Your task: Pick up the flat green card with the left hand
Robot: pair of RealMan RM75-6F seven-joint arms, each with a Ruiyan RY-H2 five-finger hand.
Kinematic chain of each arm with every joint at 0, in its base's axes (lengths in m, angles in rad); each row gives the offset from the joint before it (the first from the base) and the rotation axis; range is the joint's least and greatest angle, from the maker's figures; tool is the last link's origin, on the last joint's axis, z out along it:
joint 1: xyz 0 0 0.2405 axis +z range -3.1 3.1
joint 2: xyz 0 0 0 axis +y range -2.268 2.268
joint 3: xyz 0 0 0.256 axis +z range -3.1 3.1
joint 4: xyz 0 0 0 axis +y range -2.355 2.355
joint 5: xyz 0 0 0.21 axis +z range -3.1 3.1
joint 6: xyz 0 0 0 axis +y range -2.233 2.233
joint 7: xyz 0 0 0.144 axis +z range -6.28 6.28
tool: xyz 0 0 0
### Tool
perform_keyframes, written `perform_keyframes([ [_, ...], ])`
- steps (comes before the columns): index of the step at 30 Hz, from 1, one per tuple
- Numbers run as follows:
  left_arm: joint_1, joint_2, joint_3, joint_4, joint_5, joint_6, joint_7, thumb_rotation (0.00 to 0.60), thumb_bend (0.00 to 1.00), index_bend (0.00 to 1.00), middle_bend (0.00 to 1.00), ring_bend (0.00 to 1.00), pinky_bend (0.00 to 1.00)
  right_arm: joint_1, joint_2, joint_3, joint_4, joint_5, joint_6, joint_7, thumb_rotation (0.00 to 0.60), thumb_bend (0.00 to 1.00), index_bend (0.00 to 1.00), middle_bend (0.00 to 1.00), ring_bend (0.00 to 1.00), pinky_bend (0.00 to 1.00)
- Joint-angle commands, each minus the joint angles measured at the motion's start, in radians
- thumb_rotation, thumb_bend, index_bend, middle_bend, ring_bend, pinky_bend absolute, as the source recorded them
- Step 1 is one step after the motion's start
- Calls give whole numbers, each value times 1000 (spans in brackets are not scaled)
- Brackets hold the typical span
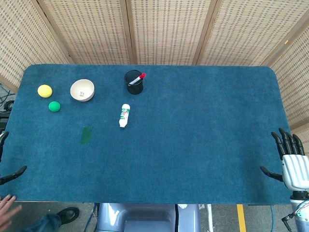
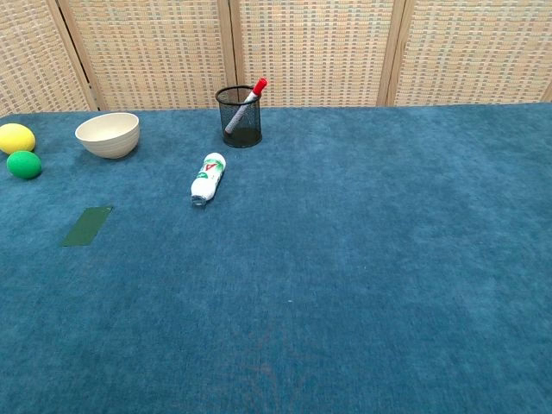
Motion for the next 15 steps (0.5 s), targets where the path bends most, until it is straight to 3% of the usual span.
perform_keyframes([
  [1,-1,1,1,0,0,-5,0,600,0,0,0,0,0,0,2,-1,-3,0,-2,2,600,0,0,0,0,0],
  [8,-21,4,5,3,-1,-55,0,600,0,0,0,0,0,-3,10,2,-13,6,0,15,600,0,0,0,0,0],
  [13,-102,25,-6,-27,-36,-214,-18,600,20,0,0,0,0,0,12,1,-15,12,-11,23,600,0,0,0,0,0],
  [15,-147,36,-18,-44,-61,-294,-4,600,97,1,0,0,0,2,12,1,-14,13,-17,25,600,0,0,0,0,0],
])
